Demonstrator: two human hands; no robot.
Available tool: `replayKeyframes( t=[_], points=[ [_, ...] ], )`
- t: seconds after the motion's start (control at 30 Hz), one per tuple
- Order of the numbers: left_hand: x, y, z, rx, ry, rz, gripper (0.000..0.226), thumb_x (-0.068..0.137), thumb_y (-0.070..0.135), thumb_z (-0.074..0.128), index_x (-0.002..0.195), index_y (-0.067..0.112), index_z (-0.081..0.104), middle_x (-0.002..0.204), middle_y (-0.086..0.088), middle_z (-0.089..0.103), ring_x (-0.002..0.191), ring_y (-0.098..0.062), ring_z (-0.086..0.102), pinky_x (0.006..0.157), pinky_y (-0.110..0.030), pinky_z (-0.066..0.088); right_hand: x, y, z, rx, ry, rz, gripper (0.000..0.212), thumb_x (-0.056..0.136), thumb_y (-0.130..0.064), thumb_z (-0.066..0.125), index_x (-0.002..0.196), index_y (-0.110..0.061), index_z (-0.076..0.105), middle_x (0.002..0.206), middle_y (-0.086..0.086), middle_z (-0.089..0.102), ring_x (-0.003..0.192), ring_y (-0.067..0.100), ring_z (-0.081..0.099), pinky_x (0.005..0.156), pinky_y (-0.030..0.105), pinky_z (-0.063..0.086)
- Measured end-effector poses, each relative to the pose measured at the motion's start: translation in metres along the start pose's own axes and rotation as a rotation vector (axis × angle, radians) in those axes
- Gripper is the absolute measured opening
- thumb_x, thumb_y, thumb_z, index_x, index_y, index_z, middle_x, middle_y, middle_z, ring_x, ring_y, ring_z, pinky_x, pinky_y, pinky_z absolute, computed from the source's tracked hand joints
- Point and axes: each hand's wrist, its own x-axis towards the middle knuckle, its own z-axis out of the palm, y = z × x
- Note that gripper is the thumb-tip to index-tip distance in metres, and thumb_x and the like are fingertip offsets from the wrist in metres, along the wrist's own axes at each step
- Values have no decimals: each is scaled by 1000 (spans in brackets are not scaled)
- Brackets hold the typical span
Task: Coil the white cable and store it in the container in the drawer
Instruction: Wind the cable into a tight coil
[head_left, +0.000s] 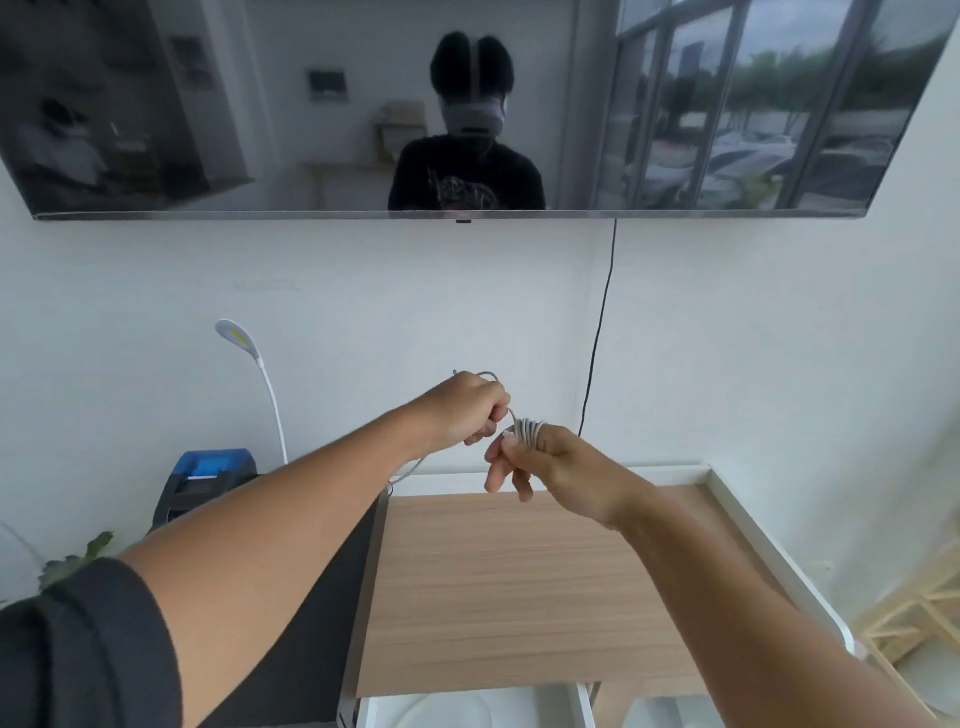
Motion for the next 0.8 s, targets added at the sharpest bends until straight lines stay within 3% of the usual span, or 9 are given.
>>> replayKeyframes(
  t=[0.1,0.2,0.3,0.37,0.47,0.53,0.6,0.7,0.8],
  points=[
    [-4,4,8,121,66,57,31,85,23,43,55,24,50,43,14,53,41,-2,44,57,-30,34,6,-5,1,66,60,52,35,107,-15,42,101,-29,73,98,-12,79,69,11,58,84,20,46],
    [-9,4,12,111,140,104,29,90,21,44,63,20,52,51,10,52,49,-9,45,57,-30,34,12,-8,-3,125,100,53,33,85,-14,44,96,-25,74,98,-15,79,74,7,64,80,11,47],
    [-16,2,18,70,173,154,27,93,23,44,69,17,55,58,7,54,51,-12,45,57,-30,35,21,-2,-9,147,183,126,53,73,-14,40,118,1,64,109,0,78,98,18,69,105,34,38],
    [-22,-4,25,-4,157,155,27,96,21,44,73,15,57,57,10,57,54,-12,45,57,-29,36,27,5,-11,398,280,105,43,80,-5,35,110,8,63,108,10,78,106,26,70,118,50,31],
    [-31,-19,39,-73,108,124,28,98,22,43,75,15,57,60,8,58,57,-13,49,59,-27,41,33,7,-15,946,338,56,33,101,-10,34,117,0,61,125,12,76,107,24,73,117,44,36],
    [-34,-30,46,-148,82,95,28,98,19,42,76,12,57,63,-1,60,59,-17,50,60,-28,43,37,7,-16,1100,339,27,33,105,-13,40,126,-3,63,128,6,75,98,16,76,105,32,43],
    [-37,-40,51,-274,70,26,28,98,17,40,79,10,59,65,-5,64,59,-19,54,60,-29,44,40,1,-17,1127,328,-10,33,106,-12,44,124,-5,70,124,0,76,83,10,72,97,28,43],
    [-37,-55,55,-554,62,-148,29,98,20,39,84,11,63,77,-8,76,65,-21,65,67,-34,45,41,-11,-23,1130,279,-101,38,107,-14,45,103,-10,82,113,-2,76,64,6,62,98,28,41],
    [-33,-74,56,-832,90,-354,30,100,21,41,93,10,68,102,-12,80,85,-24,72,79,-37,49,38,-24,-28,1049,222,-180,40,110,-17,40,98,-10,77,92,-8,73,55,6,54,102,29,41]
  ],
)
